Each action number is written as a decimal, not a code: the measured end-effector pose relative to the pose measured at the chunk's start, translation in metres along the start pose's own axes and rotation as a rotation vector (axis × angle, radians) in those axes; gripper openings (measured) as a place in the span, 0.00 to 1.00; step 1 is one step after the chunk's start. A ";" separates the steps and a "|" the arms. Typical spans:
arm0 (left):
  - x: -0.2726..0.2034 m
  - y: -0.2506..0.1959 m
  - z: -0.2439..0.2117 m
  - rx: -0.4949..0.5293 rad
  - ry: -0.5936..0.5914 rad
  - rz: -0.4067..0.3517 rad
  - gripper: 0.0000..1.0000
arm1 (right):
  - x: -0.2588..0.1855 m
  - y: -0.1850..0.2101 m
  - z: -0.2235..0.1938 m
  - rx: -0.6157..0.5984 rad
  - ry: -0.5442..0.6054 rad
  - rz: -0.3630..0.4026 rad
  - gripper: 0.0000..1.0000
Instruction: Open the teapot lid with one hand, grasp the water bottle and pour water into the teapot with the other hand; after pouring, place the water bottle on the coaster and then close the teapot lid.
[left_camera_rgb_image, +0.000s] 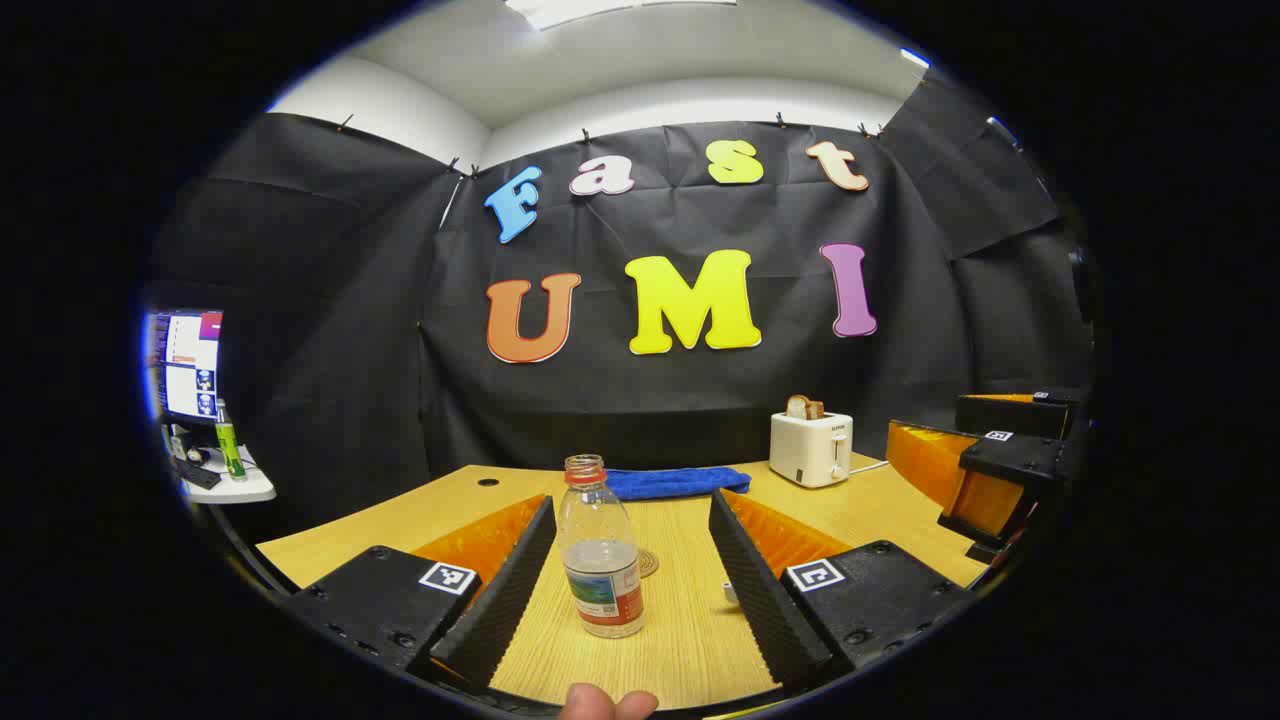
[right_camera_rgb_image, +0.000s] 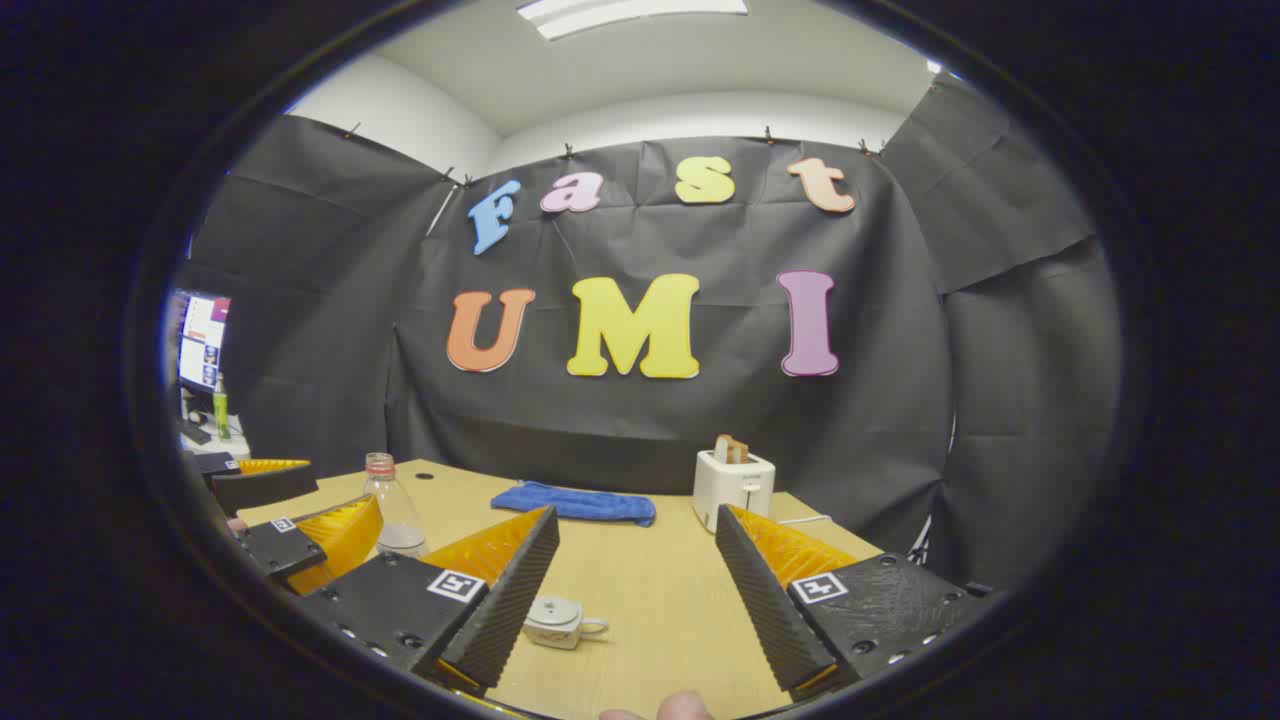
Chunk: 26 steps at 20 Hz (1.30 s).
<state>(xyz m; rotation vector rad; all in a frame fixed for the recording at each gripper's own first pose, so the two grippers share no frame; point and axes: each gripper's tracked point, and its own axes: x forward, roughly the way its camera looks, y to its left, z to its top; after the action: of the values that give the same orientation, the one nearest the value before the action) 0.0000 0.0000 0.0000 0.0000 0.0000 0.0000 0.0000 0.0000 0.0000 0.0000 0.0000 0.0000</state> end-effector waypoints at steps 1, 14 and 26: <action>0.000 0.001 -0.001 0.002 0.003 0.002 0.97 | 0.001 0.001 -0.002 0.001 0.005 0.001 0.95; 0.002 0.007 -0.006 0.010 0.025 0.012 0.97 | 0.002 0.003 -0.006 -0.004 0.012 0.002 0.97; 0.003 0.011 -0.010 0.010 0.042 0.018 0.97 | 0.006 0.009 -0.016 0.000 0.032 0.007 0.97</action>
<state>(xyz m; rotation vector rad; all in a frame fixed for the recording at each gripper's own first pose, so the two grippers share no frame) 0.0030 0.0114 -0.0098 0.0095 0.0423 0.0182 0.0057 0.0090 -0.0160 -0.0005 0.0317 0.0068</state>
